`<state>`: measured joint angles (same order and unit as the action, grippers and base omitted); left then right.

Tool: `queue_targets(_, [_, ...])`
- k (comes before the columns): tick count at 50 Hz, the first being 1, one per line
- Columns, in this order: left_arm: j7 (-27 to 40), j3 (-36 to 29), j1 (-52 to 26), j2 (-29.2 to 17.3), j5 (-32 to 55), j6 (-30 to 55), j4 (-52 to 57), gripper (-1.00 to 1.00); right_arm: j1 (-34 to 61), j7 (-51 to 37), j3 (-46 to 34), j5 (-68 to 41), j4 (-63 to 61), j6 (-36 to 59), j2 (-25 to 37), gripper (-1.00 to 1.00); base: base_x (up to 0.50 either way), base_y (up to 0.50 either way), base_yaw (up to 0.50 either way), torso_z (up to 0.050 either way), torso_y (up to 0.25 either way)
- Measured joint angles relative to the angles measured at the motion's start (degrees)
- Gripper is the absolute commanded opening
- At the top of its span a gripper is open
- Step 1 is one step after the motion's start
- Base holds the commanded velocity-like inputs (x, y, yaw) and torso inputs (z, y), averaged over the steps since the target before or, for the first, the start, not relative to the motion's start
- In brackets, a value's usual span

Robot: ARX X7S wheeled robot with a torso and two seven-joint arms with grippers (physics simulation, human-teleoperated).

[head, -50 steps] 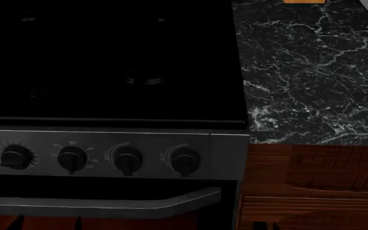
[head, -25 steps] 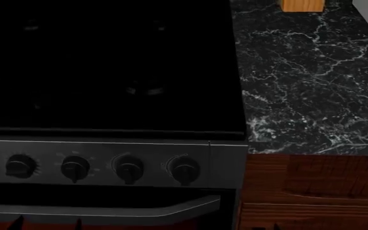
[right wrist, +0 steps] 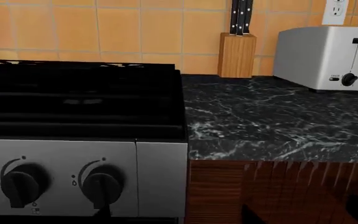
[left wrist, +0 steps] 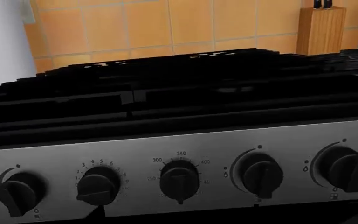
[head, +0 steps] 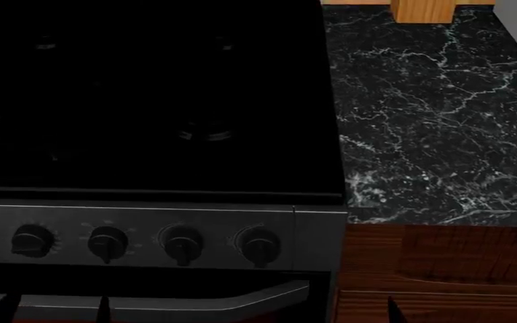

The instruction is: Press the stop button on the microwave

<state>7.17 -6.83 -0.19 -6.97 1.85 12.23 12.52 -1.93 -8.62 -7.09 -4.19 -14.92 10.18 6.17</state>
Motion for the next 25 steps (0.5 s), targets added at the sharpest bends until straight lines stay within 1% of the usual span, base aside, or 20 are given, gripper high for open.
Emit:
queue_targets(16, [1.25,-1.3,-2.73,-1.51,-0.85,8.4,8.58,1.0,1.95,-1.58,-1.66,-0.02,-7.32,6.08,1.19,1.0,0.0,0.0,0.0,0.05,0.052])
queue_targets(25, [1.58,-1.98,-4.22,-2.22,-1.15,11.87,11.7,1.0,4.17,-2.43,-2.71,0.16,-11.3,10.35,1.6,1.0,0.0,0.0,0.0,0.05,0.053])
